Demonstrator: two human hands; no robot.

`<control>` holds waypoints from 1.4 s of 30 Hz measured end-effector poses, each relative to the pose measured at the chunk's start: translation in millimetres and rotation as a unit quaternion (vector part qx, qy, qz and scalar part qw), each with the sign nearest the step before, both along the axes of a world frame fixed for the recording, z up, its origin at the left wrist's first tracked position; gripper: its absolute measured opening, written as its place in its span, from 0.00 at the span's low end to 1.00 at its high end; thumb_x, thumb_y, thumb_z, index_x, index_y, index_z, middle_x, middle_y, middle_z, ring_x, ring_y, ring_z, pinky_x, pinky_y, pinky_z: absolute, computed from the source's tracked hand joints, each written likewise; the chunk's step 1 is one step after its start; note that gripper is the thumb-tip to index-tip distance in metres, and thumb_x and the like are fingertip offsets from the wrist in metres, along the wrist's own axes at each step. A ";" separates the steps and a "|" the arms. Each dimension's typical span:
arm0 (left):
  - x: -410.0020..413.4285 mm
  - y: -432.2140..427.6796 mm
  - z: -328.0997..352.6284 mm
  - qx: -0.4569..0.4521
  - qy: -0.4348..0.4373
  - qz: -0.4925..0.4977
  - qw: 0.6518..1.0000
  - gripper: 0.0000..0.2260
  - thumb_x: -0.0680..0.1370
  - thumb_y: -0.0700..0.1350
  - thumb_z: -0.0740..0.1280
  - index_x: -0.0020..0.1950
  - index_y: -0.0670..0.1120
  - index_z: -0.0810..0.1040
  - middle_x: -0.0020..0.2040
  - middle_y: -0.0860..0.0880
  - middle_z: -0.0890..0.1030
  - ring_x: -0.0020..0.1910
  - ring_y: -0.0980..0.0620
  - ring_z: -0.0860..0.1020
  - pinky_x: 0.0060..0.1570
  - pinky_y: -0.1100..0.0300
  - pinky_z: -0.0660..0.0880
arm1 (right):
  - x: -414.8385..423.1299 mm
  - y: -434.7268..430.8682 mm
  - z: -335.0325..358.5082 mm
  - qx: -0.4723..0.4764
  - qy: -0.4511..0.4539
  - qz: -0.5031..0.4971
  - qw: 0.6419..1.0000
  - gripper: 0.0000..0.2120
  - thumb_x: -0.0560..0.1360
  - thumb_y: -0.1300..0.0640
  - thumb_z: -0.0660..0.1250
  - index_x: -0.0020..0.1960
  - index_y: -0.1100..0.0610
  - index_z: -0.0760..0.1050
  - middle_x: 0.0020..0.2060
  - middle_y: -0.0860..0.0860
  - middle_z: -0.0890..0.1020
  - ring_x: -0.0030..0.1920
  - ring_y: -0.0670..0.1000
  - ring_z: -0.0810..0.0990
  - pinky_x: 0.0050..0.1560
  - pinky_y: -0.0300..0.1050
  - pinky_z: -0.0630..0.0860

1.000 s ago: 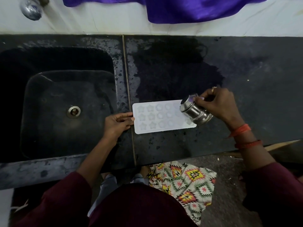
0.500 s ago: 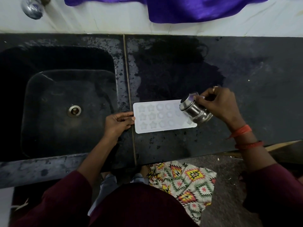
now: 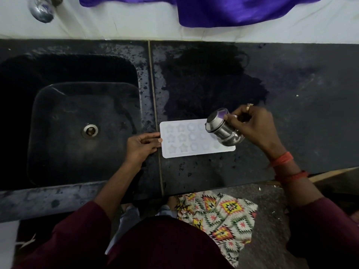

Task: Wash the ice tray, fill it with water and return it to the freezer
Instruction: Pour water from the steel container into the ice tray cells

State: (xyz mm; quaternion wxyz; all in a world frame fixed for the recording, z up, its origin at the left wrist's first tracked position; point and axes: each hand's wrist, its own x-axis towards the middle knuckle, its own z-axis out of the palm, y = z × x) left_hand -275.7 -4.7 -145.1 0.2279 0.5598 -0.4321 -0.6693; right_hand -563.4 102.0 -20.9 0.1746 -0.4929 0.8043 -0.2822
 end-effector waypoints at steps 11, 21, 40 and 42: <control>0.7 0.5 -0.5 0.000 0.009 0.006 1.000 0.09 0.73 0.39 0.77 0.52 0.45 0.85 0.42 0.48 0.87 0.38 0.57 0.85 0.37 0.68 0.78 | 6.3 -10.1 -3.0 0.005 0.028 0.038 0.999 0.12 0.76 0.45 0.71 0.39 0.52 0.78 0.32 0.44 0.79 0.33 0.41 0.76 0.35 0.27 0.68; 0.1 0.6 0.0 0.003 0.013 0.008 1.000 0.07 0.73 0.39 0.77 0.49 0.47 0.85 0.40 0.50 0.87 0.38 0.57 0.85 0.37 0.68 0.78 | 5.1 -10.9 -0.7 0.004 0.038 0.039 0.999 0.13 0.75 0.44 0.71 0.40 0.53 0.78 0.33 0.45 0.79 0.33 0.42 0.76 0.36 0.26 0.67; 0.9 0.6 -6.4 0.005 0.014 0.012 1.000 0.11 0.72 0.39 0.77 0.55 0.41 0.85 0.46 0.43 0.87 0.41 0.55 0.85 0.36 0.69 0.77 | -0.1 -18.0 -0.7 0.016 0.065 0.041 0.997 0.13 0.75 0.45 0.72 0.40 0.54 0.79 0.33 0.47 0.80 0.33 0.41 0.76 0.35 0.26 0.68; 0.8 0.8 -6.0 0.005 0.014 0.011 1.000 0.12 0.72 0.39 0.77 0.55 0.41 0.85 0.46 0.43 0.87 0.42 0.54 0.85 0.36 0.68 0.77 | -0.1 -18.1 -0.5 0.015 0.067 0.041 0.997 0.13 0.75 0.45 0.72 0.41 0.54 0.80 0.34 0.47 0.80 0.33 0.40 0.76 0.36 0.26 0.68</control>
